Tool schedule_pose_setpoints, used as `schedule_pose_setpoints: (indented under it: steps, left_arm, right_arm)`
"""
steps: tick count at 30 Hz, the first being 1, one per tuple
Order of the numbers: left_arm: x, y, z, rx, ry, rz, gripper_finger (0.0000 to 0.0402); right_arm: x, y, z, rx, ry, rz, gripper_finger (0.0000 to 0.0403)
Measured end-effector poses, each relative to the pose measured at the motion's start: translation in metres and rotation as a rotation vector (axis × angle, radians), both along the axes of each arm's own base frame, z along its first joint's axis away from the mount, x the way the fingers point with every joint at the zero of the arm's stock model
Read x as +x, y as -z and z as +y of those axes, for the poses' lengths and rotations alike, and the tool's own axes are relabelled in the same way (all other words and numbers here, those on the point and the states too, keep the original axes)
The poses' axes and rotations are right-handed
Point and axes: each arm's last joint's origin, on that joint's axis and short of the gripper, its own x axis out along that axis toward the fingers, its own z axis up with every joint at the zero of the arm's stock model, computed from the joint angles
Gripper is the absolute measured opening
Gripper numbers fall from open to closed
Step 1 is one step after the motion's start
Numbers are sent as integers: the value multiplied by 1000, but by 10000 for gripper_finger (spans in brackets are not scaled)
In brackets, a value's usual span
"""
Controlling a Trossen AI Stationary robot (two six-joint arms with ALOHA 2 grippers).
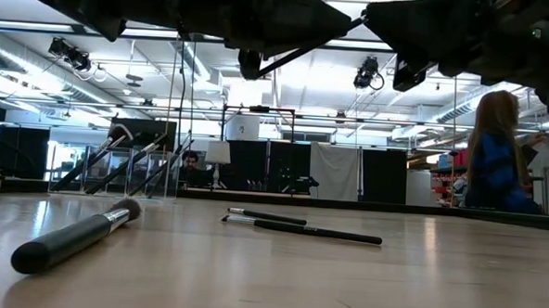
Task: Put items in baskets/containers
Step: Put the eyeshadow brush into the transparent organizer
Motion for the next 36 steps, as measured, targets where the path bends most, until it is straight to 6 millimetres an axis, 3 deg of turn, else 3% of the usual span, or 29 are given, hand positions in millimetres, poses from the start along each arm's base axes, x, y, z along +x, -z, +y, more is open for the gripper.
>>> schedule_pose_setpoints:
  steps: [4, 8, 12, 16, 22, 32, 36]
  left_arm:
    - [0, 2, 1, 21, -9, 18, 39]
    - [0, 9, 3, 73, -46, 95, 91]
    - [0, 14, 8, 91, -85, 141, 145]
    - [5, 12, 11, 105, -97, 169, 163]
    - [14, 6, 8, 145, -94, 266, 129]
    - [16, 3, 7, 152, -107, 267, 20]
    - [16, 3, 7, 148, -111, 268, 19]
  right_arm:
    - [-1, -2, -2, 35, 53, 34, 10]
    - [-1, -8, -3, 43, 97, 115, 6]
    - [7, -17, -1, 4, 144, 268, 5]
    - [20, -26, 3, -48, 174, 393, 4]
    - [29, -36, 6, -88, 192, 447, 5]
    - [28, -33, 5, -79, 202, 456, 6]
    - [28, -33, 5, -76, 203, 457, 17]
